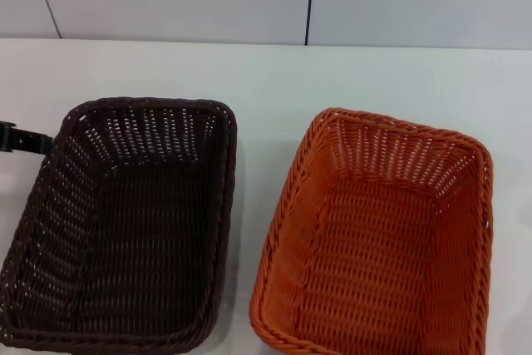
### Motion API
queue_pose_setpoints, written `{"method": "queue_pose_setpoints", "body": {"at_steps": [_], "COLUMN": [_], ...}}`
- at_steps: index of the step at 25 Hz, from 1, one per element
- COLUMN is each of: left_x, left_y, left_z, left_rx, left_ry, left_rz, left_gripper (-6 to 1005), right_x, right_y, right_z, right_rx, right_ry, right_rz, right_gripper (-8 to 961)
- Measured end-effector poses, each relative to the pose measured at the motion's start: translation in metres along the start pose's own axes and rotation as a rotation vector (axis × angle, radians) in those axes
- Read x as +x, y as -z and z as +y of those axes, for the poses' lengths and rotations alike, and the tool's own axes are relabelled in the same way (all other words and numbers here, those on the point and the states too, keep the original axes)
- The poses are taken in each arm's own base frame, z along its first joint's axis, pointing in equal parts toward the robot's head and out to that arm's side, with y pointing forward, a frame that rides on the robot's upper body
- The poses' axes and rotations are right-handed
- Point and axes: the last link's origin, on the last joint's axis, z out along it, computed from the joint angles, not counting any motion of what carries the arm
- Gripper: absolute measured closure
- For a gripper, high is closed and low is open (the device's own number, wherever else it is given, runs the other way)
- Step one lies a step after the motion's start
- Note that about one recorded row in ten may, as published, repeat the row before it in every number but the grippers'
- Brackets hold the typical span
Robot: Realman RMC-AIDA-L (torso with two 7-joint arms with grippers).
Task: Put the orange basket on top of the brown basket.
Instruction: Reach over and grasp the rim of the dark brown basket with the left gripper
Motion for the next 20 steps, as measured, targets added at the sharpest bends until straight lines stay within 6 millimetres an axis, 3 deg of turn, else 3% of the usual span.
{"method": "queue_pose_setpoints", "body": {"at_steps": [6,20], "left_x": [-0.005,-0.019], "left_y": [-0.009,-0.033], "left_z": [0.011,0.004], "left_rx": [-0.018,-0.039], "left_ry": [0.013,0.074], "left_rz": [-0.051,-0.106], "left_gripper": [322,326], "right_x": [0.004,0.004], "right_y": [-0.004,-0.005], "right_z": [0.002,0.002], "right_rx": [-0.010,-0.016], "right_ry": [0.005,0.004], "right_rz": [0.005,-0.002], "right_gripper": [349,349]}}
